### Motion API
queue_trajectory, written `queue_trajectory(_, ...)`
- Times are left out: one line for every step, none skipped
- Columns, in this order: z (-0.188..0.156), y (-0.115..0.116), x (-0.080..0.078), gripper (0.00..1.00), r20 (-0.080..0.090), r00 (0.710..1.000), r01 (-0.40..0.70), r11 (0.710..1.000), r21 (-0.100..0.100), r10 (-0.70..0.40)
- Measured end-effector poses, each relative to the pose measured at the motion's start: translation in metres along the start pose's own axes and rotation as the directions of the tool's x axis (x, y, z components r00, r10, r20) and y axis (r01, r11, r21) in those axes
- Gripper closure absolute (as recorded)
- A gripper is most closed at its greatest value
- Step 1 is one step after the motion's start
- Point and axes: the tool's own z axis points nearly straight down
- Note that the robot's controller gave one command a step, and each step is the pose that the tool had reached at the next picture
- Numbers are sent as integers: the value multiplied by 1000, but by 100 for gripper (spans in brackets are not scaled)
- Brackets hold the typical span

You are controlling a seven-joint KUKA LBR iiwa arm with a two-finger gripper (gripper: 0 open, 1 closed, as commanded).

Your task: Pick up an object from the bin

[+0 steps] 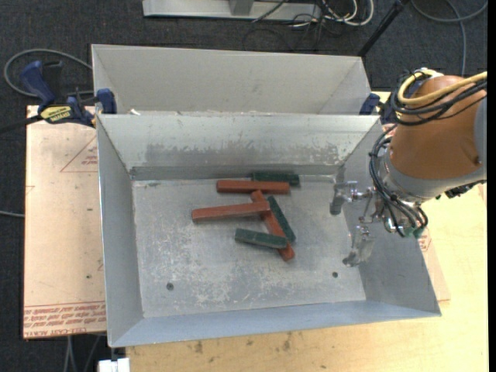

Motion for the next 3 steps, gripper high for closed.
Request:
queue_trajectory(133, 81, -24, 0, 13, 962, -273, 962, -3, 273)
queue_trajectory(101, 102, -20, 0, 10, 966, -257, 966, -3, 257)
queue_trajectory(103, 108, -24, 0, 8, 930, -366, 930, -3, 366)
